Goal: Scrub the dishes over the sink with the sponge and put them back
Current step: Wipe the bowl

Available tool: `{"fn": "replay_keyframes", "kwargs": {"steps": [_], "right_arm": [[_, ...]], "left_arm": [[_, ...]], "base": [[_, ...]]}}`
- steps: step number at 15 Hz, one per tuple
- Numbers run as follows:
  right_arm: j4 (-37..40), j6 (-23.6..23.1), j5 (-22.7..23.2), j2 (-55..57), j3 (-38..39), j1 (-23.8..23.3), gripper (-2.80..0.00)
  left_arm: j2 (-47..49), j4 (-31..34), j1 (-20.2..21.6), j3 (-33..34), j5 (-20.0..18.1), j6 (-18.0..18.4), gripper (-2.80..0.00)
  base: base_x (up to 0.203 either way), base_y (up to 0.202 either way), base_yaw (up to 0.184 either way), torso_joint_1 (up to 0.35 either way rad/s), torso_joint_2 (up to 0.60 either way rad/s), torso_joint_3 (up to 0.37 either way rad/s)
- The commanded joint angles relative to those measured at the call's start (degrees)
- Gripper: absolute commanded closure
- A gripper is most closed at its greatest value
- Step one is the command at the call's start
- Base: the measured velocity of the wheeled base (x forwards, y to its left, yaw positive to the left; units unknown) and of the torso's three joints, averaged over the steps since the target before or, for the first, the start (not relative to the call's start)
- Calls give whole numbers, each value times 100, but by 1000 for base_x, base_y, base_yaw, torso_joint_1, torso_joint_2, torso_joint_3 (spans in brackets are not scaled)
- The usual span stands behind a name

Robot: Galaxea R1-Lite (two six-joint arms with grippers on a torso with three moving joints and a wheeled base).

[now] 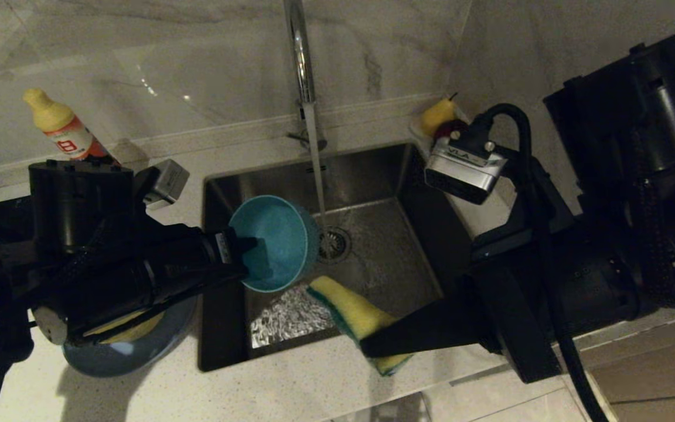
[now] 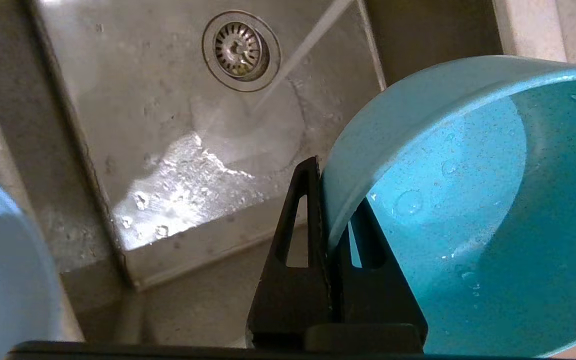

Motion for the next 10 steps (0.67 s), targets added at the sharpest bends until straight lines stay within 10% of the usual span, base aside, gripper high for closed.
{"fn": "replay_keyframes", "kwargs": {"steps": [1,10], "right_arm": [[28,13,-8,329,-184,198,0],[196,373,-177,971,-906,325,0]], "left_arm": [[199,-43,-179,-23,282,47,0],[647,-1134,-458,92,822,182,0]], "base": [[0,0,0,0,0,0],[0,0,0,0,0,0]]}}
